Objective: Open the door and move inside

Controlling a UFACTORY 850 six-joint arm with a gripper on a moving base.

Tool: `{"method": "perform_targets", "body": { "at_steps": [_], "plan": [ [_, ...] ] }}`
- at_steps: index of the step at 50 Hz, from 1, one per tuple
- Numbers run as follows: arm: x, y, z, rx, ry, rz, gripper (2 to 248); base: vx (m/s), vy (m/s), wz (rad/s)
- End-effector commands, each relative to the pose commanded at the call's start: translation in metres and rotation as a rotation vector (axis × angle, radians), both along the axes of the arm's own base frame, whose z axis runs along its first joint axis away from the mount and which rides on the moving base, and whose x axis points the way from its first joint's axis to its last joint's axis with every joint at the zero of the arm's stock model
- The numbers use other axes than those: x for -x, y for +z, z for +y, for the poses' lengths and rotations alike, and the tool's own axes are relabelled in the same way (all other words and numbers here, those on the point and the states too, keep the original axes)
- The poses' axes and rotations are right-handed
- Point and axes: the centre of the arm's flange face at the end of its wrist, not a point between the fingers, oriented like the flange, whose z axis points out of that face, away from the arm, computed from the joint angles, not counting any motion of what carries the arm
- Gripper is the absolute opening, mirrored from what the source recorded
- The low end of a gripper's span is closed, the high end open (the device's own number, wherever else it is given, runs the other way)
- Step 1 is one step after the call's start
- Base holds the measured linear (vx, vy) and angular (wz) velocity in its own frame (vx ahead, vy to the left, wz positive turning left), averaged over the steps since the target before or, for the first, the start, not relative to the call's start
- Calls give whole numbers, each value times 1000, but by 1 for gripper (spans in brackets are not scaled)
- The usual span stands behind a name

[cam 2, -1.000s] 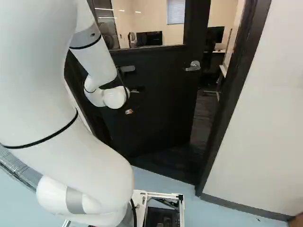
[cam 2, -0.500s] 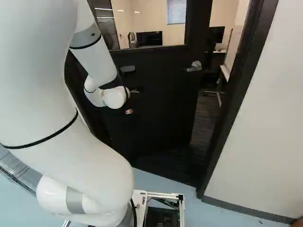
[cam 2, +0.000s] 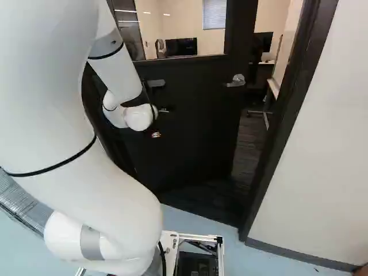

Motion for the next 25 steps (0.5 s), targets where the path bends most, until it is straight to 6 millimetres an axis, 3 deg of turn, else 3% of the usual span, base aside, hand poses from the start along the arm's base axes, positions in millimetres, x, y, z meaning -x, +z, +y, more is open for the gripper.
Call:
{"method": "perform_targets", "body": {
  "at_steps": [25],
  "plan": [
    [-18, -1, 2, -95, -151, 12, 247, 0, 0, 0]
  ]
}}
